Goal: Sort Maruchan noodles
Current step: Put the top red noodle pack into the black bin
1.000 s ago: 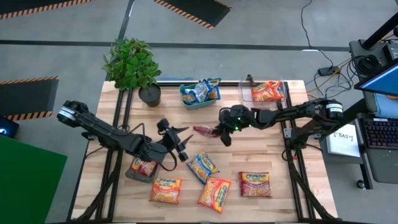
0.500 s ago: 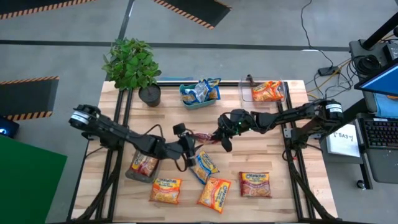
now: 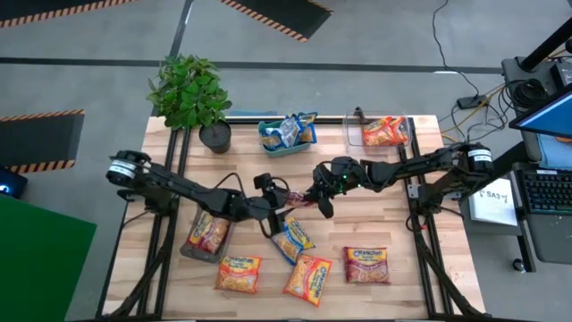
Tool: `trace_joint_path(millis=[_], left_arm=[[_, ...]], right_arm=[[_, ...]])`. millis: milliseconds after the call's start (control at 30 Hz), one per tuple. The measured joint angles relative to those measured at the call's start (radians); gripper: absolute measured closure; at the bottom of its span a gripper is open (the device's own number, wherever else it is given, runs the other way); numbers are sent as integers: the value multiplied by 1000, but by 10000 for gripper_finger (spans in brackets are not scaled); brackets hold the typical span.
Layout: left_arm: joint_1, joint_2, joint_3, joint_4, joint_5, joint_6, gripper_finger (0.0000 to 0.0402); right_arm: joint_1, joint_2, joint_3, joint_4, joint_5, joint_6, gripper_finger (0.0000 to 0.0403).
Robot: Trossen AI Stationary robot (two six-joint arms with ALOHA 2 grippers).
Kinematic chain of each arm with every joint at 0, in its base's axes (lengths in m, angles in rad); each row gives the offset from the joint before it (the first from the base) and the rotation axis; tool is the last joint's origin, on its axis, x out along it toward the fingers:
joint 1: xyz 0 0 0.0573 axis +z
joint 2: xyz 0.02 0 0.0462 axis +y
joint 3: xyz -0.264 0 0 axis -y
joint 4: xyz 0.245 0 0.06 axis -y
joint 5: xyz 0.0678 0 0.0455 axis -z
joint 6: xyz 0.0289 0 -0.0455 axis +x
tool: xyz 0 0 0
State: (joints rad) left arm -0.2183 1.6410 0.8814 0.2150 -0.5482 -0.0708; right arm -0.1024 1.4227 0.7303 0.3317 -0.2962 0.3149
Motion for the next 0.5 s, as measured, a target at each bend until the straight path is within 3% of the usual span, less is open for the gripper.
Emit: trace_joint_path(millis=[267,500], left_arm=[[24,23,0,11,8,-11,153],[25,24,1,10,8,-17,230]], right_arm=[[0,0,0,3,0,0,390],[0,0,0,28,2,9,387]])
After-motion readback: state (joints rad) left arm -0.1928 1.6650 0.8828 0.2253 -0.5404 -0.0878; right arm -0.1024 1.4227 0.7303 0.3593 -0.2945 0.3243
